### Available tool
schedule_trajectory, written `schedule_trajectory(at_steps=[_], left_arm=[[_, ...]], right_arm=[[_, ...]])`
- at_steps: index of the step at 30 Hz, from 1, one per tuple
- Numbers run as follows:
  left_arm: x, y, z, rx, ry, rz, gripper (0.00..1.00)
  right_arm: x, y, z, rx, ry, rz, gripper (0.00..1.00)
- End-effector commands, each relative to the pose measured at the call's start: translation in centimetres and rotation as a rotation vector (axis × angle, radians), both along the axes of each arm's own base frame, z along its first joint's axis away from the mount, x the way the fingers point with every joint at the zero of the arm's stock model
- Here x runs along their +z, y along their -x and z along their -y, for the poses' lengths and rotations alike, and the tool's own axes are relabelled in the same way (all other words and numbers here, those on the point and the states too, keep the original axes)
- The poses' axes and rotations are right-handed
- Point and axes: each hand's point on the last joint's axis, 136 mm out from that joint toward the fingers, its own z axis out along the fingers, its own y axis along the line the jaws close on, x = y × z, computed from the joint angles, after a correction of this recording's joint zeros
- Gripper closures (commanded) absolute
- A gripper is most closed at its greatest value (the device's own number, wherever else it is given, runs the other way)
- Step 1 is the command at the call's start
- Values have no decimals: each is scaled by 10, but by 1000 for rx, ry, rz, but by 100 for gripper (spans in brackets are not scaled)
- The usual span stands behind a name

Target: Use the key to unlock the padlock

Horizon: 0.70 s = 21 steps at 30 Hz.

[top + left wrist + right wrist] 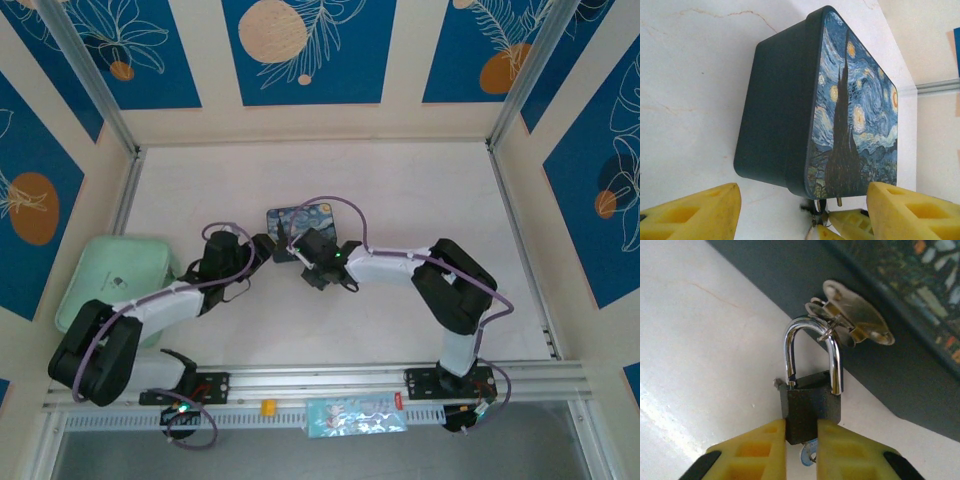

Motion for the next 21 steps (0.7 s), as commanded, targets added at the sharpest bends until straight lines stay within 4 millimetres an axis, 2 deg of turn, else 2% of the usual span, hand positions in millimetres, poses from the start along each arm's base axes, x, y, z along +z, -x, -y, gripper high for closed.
schedule_trajectory(at_steps=[1,8,15,18,21], left_arm=[[18,-21,-2,9,24,71,34],[20,-37,-13,20,71,102,34],[28,-44,-8,-54,57,118,34],[33,-50,-6,-66,65,131,34],[37,-55,-5,-67,78,139,34]], right_arm=[[4,-5,-3,91,-5,44,89],[3,-6,-6,143,-40,-1,97],[11,-3,-8,179,-94,-51,100],[9,0,-4,184,-91,-57,79],[8,-1,0,170,-92,-60,69]])
